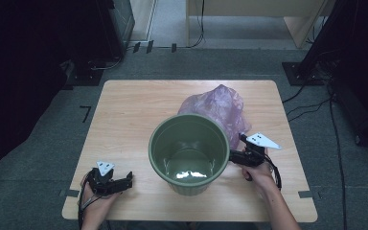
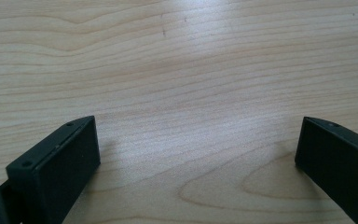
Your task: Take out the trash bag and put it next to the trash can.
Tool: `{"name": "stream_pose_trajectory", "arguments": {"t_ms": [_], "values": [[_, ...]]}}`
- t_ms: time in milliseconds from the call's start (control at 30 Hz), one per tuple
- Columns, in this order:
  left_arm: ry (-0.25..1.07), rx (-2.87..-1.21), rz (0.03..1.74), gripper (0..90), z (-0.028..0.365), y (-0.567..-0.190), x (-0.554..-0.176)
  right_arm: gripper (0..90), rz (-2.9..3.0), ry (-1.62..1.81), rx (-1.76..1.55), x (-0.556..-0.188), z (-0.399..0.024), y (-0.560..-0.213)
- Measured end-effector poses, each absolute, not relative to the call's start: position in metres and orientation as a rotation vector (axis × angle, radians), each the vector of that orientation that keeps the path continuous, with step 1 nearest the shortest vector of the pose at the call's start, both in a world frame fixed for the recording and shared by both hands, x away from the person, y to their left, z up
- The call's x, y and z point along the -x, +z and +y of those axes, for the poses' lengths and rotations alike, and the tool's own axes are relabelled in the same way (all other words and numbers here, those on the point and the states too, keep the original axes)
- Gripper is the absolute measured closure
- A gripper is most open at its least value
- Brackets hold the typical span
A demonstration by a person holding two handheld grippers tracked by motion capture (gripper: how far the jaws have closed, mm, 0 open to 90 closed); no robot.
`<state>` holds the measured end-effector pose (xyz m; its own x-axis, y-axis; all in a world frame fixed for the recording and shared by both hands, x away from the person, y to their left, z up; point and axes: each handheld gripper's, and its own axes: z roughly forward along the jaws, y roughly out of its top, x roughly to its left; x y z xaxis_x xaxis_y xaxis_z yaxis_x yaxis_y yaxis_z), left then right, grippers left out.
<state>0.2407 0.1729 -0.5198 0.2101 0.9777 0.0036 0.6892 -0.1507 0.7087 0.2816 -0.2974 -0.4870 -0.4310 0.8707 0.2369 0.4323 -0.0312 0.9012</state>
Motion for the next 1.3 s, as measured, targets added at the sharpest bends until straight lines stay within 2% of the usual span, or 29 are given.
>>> {"name": "stream_pose_trajectory", "arguments": {"t_ms": [67,300,633,1000,1300], "values": [[0.645,-1.91,1.541,0.0,0.173,-0.52,-0.241,5.2,1.861,1.476,-1.36,-0.279,-0.303,-0.488],[0.644,-1.91,1.541,0.0,0.173,-0.52,-0.241,1.7,1.913,1.442,-1.339,-0.268,-0.315,-0.491],[0.645,-1.91,1.541,0.0,0.173,-0.52,-0.241,1.5,2.057,1.348,-1.267,-0.254,-0.328,-0.501],[0.644,-1.91,1.541,0.0,0.173,-0.52,-0.241,1.6,2.113,1.1,-1.367,-0.257,-0.343,-0.516],[0.645,-1.91,1.541,0.0,0.173,-0.52,-0.241,1.6,2.094,1.071,-1.432,-0.25,-0.359,-0.52]]}}
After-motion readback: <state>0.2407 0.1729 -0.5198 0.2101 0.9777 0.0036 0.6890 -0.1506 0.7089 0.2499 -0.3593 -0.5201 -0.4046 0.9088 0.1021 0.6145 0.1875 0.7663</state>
